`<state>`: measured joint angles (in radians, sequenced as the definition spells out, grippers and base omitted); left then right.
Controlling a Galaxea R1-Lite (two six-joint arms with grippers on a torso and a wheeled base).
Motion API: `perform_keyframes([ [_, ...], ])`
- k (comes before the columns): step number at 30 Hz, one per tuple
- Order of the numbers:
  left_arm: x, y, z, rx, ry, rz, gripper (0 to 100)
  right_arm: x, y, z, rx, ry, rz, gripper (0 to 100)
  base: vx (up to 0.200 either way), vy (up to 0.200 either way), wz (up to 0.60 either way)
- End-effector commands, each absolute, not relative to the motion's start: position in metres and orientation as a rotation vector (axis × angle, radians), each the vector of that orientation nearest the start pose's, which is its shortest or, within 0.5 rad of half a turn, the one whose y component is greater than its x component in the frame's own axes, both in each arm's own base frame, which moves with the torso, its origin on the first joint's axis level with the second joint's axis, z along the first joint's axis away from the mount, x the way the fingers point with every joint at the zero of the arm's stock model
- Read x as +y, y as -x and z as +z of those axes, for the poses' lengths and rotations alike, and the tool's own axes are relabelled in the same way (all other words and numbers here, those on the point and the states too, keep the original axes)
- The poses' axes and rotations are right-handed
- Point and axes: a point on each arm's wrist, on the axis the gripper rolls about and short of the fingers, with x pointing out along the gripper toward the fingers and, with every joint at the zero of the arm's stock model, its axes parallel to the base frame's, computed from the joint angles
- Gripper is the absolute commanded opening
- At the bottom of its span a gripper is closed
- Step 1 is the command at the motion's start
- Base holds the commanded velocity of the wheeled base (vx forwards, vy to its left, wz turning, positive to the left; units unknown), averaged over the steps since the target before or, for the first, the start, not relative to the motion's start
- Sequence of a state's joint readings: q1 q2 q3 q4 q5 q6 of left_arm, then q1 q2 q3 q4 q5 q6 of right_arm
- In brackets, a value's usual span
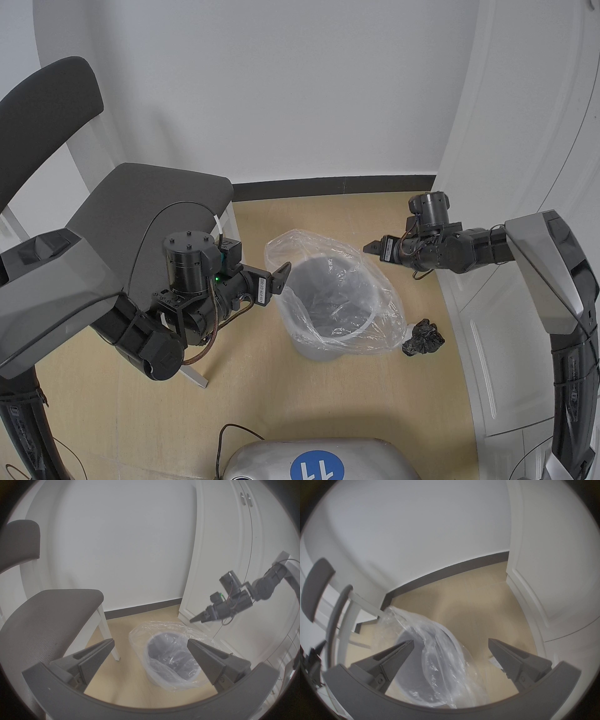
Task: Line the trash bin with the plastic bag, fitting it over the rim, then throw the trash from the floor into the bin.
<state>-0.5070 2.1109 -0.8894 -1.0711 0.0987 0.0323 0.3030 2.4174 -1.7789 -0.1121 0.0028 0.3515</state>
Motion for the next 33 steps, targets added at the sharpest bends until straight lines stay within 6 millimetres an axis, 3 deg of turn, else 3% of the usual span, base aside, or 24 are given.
perform_keyframes([
  [1,-0.186,-0.339,0.104,0.136,-0.077,-0.41,100,0.144,-0.46,0.147,0.507,-0.283,0.215,100,0.0,0.0,0.0],
  [6,-0.186,-0.339,0.104,0.135,-0.076,-0.41,100,0.179,-0.413,0.141,0.559,-0.171,0.262,100,0.0,0.0,0.0],
  [8,-0.186,-0.339,0.104,0.136,-0.077,-0.408,100,0.2,-0.392,0.126,0.547,-0.065,0.296,100,0.0,0.0,0.0],
  [10,-0.186,-0.338,0.104,0.135,-0.076,-0.408,100,0.206,-0.387,0.12,0.543,-0.039,0.312,100,0.0,0.0,0.0],
  [12,-0.185,-0.339,0.105,0.134,-0.075,-0.405,100,0.228,-0.37,0.098,0.512,0.049,0.39,100,0.0,0.0,0.0],
  [19,-0.183,-0.34,0.104,0.135,-0.076,-0.399,100,0.262,-0.362,0.047,0.545,0.123,0.468,100,0.0,0.0,0.0],
  [24,-0.183,-0.341,0.105,0.132,-0.076,-0.397,100,0.275,-0.359,0.024,0.556,0.138,0.493,100,0.0,0.0,0.0],
  [33,-0.183,-0.342,0.105,0.132,-0.076,-0.397,100,0.285,-0.371,0.01,0.538,0.127,0.494,100,0.0,0.0,0.0],
])
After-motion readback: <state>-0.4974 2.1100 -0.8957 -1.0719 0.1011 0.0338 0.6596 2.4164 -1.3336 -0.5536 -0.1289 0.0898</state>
